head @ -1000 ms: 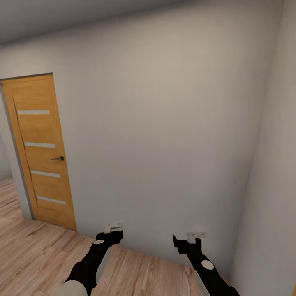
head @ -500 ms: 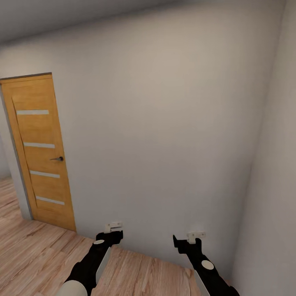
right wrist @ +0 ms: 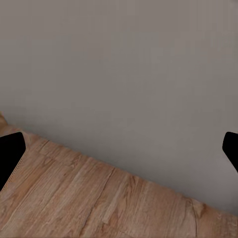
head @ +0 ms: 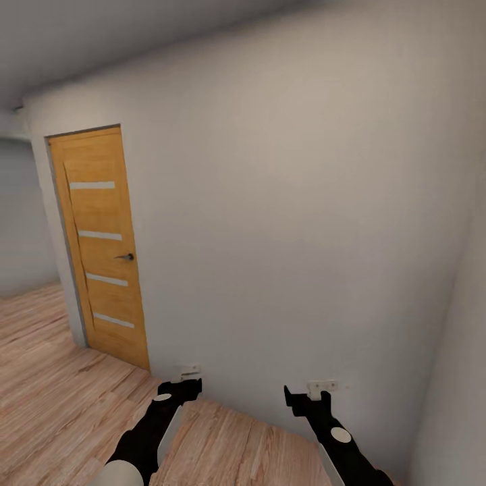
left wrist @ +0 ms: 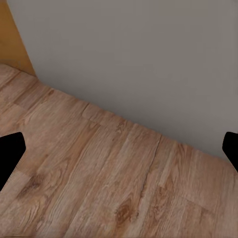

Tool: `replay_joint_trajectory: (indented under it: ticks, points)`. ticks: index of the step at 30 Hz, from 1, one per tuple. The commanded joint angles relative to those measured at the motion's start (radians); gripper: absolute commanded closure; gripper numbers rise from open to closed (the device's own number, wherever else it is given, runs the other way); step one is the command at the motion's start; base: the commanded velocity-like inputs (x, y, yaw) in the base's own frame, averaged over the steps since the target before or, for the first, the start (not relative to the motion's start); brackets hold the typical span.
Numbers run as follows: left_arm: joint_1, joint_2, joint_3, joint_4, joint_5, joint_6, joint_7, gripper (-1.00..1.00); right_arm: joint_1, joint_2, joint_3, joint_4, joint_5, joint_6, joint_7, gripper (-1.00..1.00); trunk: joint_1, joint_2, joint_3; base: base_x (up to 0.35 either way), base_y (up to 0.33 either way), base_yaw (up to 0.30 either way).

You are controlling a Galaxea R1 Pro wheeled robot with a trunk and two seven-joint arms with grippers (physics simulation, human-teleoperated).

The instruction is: Move the two storage containers from the living room to the garage. In the garage, place one container on the floor and stack the other container on top of it (either order is fine).

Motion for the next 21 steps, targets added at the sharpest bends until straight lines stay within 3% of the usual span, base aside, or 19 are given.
replay_joint_trajectory:
  ticks: [1, 21]
  points:
    - [0.0, -0.001, 0.003, -0.001, -0.003, 0.005, 0.0, -1.0, 0.0, -0.001, 0.004, 0.0, -0.01, -0.001, -0.005, -1.0, 0.0, -0.001, -0.001, 0.0, 0.0, 0.288]
    - [0.0, -0.001, 0.003, -0.001, -0.003, 0.005, 0.0, -1.0, 0.0, -0.001, 0.004, 0.0, -0.01, -0.001, -0.004, -1.0, 0.0, -0.001, -0.001, 0.0, 0.0, 0.287]
